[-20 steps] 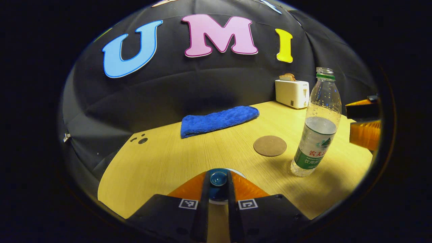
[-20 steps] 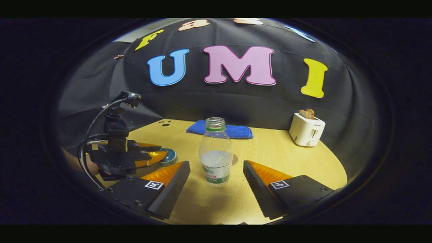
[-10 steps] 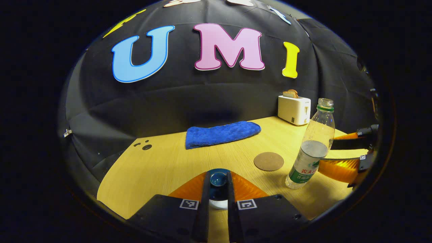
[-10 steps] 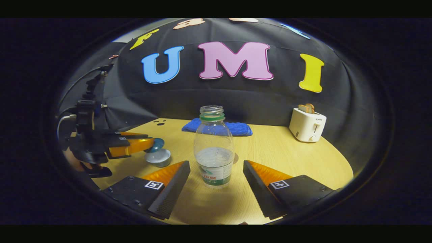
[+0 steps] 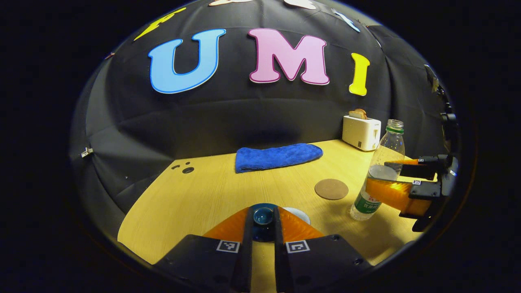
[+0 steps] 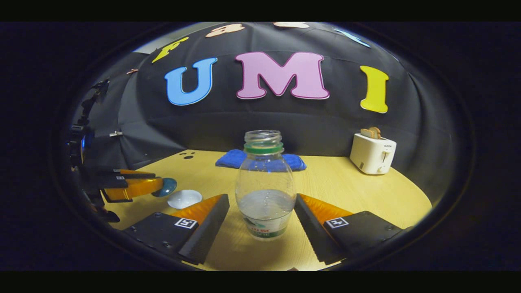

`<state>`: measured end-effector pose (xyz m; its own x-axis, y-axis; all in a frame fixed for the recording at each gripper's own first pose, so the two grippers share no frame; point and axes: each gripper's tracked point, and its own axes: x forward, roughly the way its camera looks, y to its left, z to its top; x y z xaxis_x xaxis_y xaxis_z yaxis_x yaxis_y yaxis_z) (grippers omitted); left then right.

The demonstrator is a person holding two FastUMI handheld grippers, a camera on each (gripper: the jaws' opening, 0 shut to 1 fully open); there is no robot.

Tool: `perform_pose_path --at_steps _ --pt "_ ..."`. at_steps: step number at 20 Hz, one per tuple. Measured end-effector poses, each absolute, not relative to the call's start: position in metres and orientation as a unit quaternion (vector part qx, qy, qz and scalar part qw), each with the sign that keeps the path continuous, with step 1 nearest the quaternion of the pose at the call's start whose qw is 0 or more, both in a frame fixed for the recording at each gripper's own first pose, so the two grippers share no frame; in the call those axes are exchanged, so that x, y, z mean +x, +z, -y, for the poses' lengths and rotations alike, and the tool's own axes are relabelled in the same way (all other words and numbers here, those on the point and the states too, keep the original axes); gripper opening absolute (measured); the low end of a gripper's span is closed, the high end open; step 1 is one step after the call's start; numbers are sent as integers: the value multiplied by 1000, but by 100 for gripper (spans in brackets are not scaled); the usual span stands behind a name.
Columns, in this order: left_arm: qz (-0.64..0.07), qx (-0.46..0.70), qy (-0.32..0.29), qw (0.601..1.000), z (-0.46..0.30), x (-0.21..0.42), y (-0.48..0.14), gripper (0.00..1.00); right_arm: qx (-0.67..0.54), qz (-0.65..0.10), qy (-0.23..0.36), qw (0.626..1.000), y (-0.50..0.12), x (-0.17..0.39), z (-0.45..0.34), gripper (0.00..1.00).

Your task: Open the teacup lid with one hand, grasp the water bottle and pour water into the teacup with the other hand; after pouring, place the water bottle on the coaster and then close the teacup lid.

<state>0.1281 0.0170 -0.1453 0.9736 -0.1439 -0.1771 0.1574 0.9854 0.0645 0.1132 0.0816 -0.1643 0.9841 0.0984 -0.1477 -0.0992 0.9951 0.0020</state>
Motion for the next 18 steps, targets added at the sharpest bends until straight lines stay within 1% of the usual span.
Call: perform_pose_path --at_steps 1,2,3,4,5,6,9,10,13,15,17,18 --pt "-88 37 -74 993 -19 128 -147 31 -5 -76 48 996 -167 114 -83 98" --pt "-90 34 -73 993 -20 127 -148 27 -7 -78 47 996 -170 116 -83 98" --pt "-91 34 -73 993 -21 128 -149 31 -8 -78 45 996 -171 117 -82 98" --pt "-91 34 -72 993 -23 128 -150 31 -8 -77 41 996 -171 119 -82 97" --pt "-91 35 -72 993 -24 128 -150 27 -7 -74 37 997 -170 121 -80 96" --pt "-92 37 -72 993 -25 128 -151 27 -7 -73 36 997 -171 122 -79 90" --pt "-94 41 -74 992 -26 129 -153 27 -18 -73 34 997 -172 126 -80 82" --pt "-94 43 -75 992 -28 129 -153 27 -28 -73 38 996 -172 125 -83 80" --pt "-93 47 -74 992 -33 129 -153 27 -55 -75 60 994 -170 127 -93 80" --pt "-91 47 -70 992 -37 128 -150 27 -78 -80 74 991 -171 131 -100 77" --pt "-87 47 -66 993 -43 124 -147 23 -105 -85 93 986 -169 131 -108 75" --pt "-84 45 -64 993 -46 124 -146 27 -119 -87 102 984 -167 132 -113 74"
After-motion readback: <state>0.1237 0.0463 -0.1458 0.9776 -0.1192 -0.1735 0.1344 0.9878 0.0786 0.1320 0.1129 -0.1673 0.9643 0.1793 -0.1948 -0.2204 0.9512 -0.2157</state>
